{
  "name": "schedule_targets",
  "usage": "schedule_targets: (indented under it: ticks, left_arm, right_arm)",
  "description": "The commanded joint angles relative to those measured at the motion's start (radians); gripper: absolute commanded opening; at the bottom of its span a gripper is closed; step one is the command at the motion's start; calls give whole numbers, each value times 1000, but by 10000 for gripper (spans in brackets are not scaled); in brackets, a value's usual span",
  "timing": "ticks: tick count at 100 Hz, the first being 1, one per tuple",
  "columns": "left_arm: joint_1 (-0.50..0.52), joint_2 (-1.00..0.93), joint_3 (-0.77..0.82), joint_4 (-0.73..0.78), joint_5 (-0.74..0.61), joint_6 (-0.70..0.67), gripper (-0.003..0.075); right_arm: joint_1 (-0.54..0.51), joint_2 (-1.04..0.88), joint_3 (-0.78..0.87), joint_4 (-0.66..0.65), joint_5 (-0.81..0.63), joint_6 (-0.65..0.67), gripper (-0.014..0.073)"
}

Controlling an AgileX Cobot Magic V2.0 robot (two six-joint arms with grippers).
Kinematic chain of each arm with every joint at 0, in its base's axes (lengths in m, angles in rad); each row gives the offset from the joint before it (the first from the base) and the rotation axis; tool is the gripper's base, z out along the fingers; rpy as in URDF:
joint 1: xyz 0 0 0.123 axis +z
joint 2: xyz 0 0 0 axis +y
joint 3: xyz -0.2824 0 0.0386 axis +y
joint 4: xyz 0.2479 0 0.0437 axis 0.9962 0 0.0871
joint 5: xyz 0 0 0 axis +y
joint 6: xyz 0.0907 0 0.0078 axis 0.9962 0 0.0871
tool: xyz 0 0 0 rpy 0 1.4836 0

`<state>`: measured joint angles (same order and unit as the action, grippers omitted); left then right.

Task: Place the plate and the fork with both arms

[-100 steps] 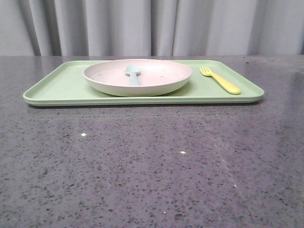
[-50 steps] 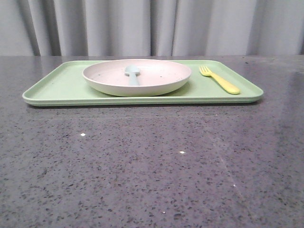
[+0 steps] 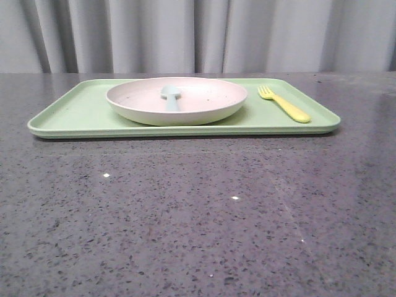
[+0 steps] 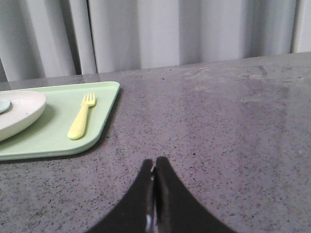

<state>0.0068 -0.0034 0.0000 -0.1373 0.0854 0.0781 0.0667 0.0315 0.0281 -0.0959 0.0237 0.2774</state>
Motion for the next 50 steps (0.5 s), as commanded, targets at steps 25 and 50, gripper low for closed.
schedule_targets:
  ticks: [25, 50]
  left_arm:
    - [3, -32, 12, -10, -85, -6, -20]
    - [3, -32, 12, -10, -85, -6, -20]
  right_arm:
    - [-10, -65, -5, 7, 28, -15, -67]
    - [-10, -66, -5, 7, 28, -15, -67]
